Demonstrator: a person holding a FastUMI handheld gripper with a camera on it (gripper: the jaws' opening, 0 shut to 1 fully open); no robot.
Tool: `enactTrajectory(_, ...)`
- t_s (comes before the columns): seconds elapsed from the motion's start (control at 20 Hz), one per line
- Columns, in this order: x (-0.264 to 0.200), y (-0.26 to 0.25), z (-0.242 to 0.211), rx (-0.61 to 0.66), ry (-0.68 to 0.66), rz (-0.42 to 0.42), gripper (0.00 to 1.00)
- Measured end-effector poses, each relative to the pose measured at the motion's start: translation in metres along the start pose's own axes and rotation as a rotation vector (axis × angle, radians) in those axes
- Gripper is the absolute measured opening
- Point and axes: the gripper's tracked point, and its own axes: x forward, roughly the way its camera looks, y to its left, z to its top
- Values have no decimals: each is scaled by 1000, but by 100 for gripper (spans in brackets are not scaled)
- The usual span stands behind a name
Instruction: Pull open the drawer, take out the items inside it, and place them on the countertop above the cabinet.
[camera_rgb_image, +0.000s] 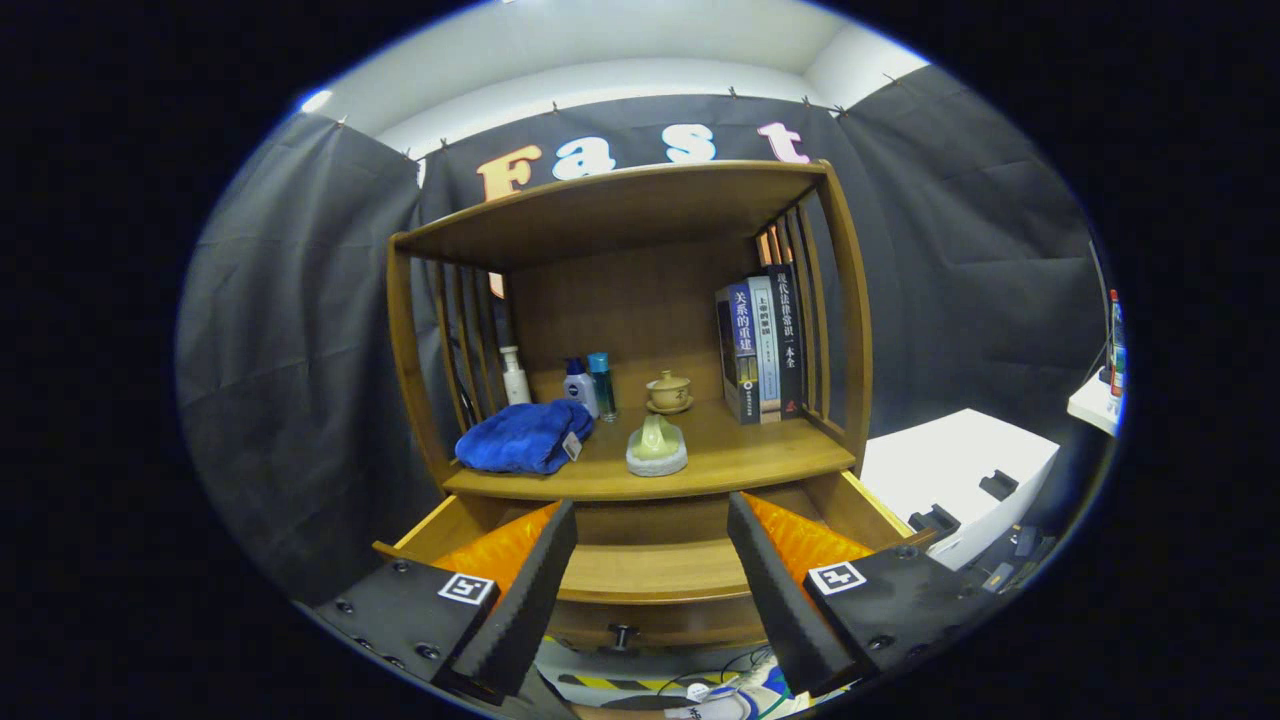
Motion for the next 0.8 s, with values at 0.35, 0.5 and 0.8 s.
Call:
enactTrajectory(0.35,0,21,-62,63,23,-4,98)
enactTrajectory(0.5,-1,26,-88,40,37,15,98)
enactTrajectory(0.8,9,27,-134,-8,108,5,99)
